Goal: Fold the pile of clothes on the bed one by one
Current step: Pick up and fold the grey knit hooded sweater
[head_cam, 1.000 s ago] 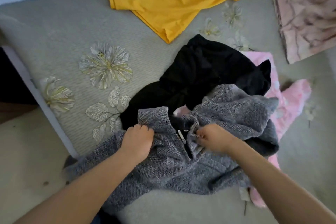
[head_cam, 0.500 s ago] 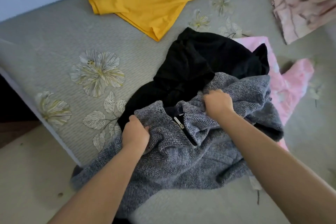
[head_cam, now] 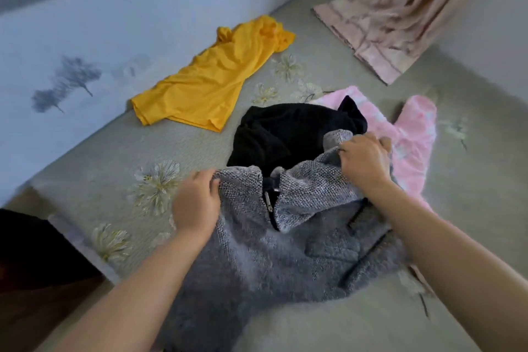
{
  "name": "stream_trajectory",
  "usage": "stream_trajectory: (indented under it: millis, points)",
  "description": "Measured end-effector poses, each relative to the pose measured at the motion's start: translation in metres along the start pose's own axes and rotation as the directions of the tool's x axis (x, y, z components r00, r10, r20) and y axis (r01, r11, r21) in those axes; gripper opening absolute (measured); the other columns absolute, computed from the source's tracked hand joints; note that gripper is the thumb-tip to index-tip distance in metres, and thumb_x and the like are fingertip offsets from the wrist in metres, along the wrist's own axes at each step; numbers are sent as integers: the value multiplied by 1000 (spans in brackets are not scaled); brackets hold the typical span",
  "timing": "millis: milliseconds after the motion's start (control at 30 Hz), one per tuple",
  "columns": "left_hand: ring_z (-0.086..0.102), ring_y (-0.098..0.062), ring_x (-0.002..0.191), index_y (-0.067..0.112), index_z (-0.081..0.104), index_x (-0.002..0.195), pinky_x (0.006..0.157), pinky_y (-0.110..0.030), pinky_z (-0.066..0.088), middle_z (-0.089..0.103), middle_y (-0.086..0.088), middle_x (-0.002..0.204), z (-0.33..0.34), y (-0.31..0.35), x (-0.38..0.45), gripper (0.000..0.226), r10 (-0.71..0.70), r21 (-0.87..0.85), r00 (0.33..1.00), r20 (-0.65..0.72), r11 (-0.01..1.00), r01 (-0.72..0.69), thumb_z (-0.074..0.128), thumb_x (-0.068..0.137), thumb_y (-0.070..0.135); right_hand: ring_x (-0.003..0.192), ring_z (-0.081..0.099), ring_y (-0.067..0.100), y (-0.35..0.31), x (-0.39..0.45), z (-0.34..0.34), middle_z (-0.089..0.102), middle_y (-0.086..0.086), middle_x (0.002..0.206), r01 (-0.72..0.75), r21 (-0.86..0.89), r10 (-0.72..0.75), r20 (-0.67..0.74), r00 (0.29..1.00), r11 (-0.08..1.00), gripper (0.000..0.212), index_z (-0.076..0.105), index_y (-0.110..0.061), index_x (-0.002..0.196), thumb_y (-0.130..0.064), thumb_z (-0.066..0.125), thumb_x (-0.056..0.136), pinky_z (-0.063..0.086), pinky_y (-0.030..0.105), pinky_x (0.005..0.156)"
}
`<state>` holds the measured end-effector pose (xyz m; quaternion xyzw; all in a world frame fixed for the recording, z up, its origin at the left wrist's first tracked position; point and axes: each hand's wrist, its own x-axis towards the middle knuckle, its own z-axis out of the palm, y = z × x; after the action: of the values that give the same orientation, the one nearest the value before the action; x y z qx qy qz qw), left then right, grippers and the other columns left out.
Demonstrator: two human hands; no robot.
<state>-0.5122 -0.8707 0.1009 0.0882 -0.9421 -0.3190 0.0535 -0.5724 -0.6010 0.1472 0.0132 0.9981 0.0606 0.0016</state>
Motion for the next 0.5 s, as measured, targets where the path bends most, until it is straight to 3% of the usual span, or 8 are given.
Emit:
stream_trajectory:
  millis: [67,167,300,333,367,433,500]
  points:
    - [55,-41,87,-6,62,107,69,-43,41,61,-29,94,-23,32,11,22,111,-32,991,-77,993,-114,53,88,1,99,50,29,25,-11,-40,62,12,90,-76,69,82,-97,992,995,16,66,-9,84,-15,52,87,32,39,87]
    - [55,-44,91,-8,62,107,73,-46,41,60,-31,97,-63,87,19,22,200,-55,959,-202,975,-215,54,86,-2,98,51,33,63,-34,-100,63,17,90,-167,254,244,-313,918,953,23,69,-2,83,-14,50,88,28,38,88]
    - [58,-45,84,-9,64,99,71,-46,46,62,-30,88,-113,170,26,19,425,-58,826,-371,877,-477,58,81,-8,95,53,36,116,-90,-162,65,20,89,-298,550,598,-515,614,780,33,70,-1,80,-22,45,81,21,35,80]
    - [58,-43,86,-7,65,100,71,-45,46,61,-29,89,-120,189,25,19,467,-61,806,-365,852,-521,58,82,-6,94,54,36,126,-107,-168,66,20,90,-331,557,627,-505,593,762,33,69,-1,81,-23,44,80,21,35,78]
    - [57,-42,91,-4,64,104,73,-44,44,61,-28,93,-124,204,22,21,493,-71,809,-319,839,-539,56,84,-3,94,55,36,134,-123,-170,66,20,92,-390,517,629,-449,634,762,31,69,-3,82,-23,45,83,23,34,78]
    - [52,-39,102,0,62,113,80,-41,39,59,-27,105,-115,220,10,26,505,-71,850,-146,852,-519,52,88,4,99,55,32,147,-151,-161,65,16,98,-535,428,656,-213,724,728,23,68,-8,87,-21,48,88,28,32,81]
    - [51,-38,105,2,61,115,83,-40,38,59,-26,111,-92,219,-9,28,503,-32,864,16,864,-502,50,90,6,100,54,29,155,-176,-141,64,14,100,-641,407,698,12,716,651,21,67,-11,87,-21,48,89,28,32,82]
